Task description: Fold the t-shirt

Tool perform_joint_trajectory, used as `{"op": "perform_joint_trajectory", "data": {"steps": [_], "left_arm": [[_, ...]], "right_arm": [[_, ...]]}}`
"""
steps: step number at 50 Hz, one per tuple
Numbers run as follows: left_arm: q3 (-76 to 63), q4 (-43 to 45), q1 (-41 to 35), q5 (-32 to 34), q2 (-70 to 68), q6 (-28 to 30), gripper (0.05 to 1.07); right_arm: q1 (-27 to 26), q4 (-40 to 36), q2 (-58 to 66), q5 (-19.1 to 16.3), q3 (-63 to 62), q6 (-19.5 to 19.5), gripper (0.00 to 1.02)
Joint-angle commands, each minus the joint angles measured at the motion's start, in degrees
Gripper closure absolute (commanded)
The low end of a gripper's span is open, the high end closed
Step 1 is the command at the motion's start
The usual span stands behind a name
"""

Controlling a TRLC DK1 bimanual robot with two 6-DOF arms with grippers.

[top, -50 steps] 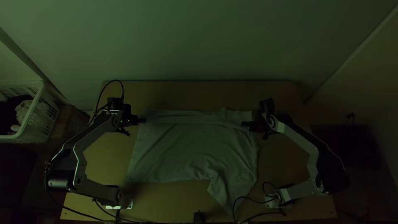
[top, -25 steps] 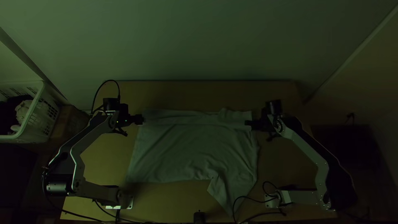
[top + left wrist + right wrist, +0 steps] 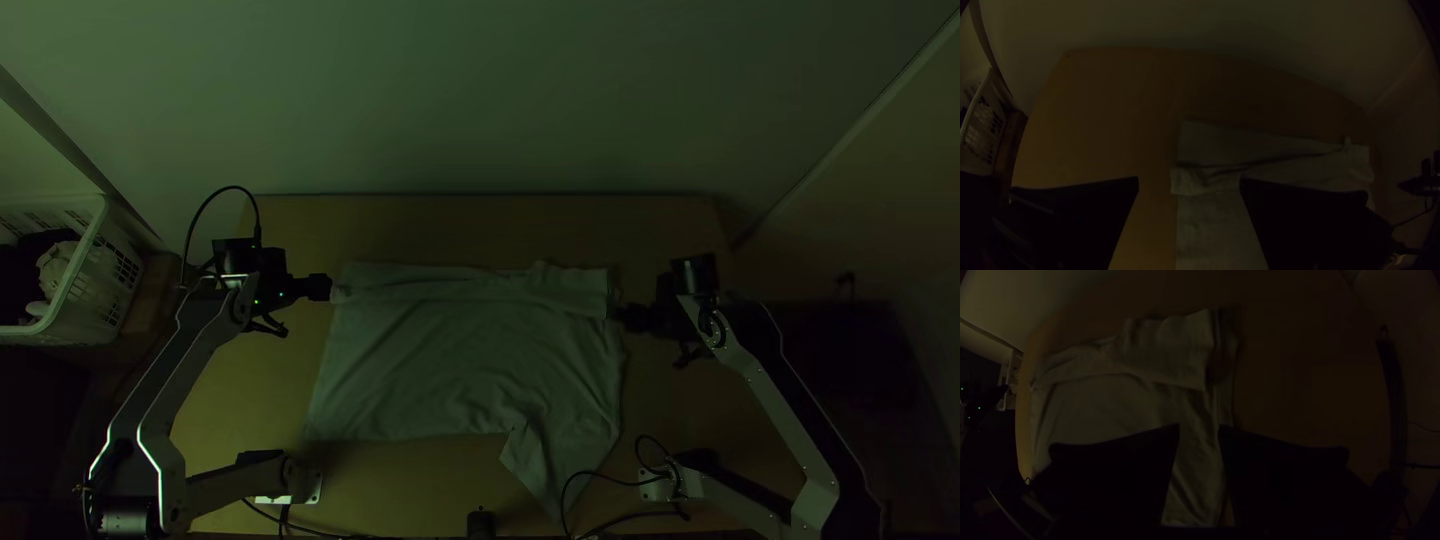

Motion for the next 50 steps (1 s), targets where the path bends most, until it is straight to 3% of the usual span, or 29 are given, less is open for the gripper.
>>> {"op": "perform_joint_trajectory", "data": {"steps": [1, 22, 28, 34, 45, 50], "left_arm": [[-0.5, -4.0, 0.3, 0.7, -3.5, 0.8, 0.09], [-6.8, -18.9, 3.5, 0.6, -18.4, 7.4, 0.09], [-10.2, -19.5, 3.6, 0.6, -24.2, 8.1, 0.1], [-12.1, -21.3, 3.6, 0.5, -28.5, 7.7, 0.1], [-11.1, -30.2, 3.5, 0.5, -28.0, 7.6, 0.1], [-10.8, -34.3, 3.0, 0.2, -27.4, 8.0, 0.1]], "right_arm": [[1.5, -5.0, -3.3, 0.2, 1.5, 0.8, 0.61], [4.8, -18.3, -17.6, -0.1, -8.5, 2.4, 0.61], [8.3, -20.3, -18.5, -0.5, -11.6, 5.4, 0.61], [10.4, -21.9, -18.7, -2.3, -14.4, 7.3, 0.51], [10.9, -23.0, -16.8, -5.2, -14.5, 7.5, 0.45], [13.8, -23.8, -16.1, -5.6, -14.8, 8.4, 0.4]]}}
